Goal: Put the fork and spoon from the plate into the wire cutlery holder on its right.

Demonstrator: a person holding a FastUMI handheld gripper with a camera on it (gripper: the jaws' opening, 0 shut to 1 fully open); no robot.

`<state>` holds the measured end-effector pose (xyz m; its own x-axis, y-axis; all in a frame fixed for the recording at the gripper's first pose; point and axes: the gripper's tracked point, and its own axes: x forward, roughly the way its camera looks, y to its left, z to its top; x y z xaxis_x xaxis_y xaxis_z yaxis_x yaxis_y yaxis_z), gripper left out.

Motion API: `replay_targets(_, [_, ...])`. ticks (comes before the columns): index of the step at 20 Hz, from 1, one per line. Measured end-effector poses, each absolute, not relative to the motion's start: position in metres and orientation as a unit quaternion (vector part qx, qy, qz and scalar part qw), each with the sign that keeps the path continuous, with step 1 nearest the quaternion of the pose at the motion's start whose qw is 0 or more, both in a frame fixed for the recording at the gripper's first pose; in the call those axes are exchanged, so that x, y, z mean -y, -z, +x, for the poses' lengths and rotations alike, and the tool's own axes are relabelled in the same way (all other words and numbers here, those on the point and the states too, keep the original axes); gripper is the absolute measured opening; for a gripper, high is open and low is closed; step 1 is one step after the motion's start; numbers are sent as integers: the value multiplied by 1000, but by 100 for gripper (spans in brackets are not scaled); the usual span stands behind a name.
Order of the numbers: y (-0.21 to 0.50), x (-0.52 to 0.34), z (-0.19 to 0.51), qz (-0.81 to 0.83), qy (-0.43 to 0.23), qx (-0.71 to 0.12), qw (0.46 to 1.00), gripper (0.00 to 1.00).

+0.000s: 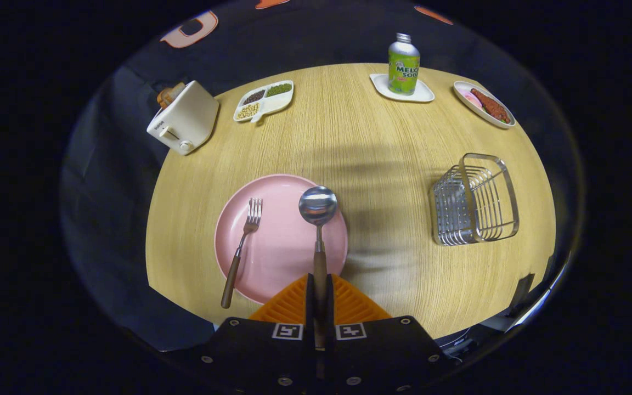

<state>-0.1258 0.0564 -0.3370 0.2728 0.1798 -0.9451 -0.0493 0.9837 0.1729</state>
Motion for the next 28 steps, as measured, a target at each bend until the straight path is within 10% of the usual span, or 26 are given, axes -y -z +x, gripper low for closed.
replay_targets(28, [316,117,-107,56,50,-606,792,9])
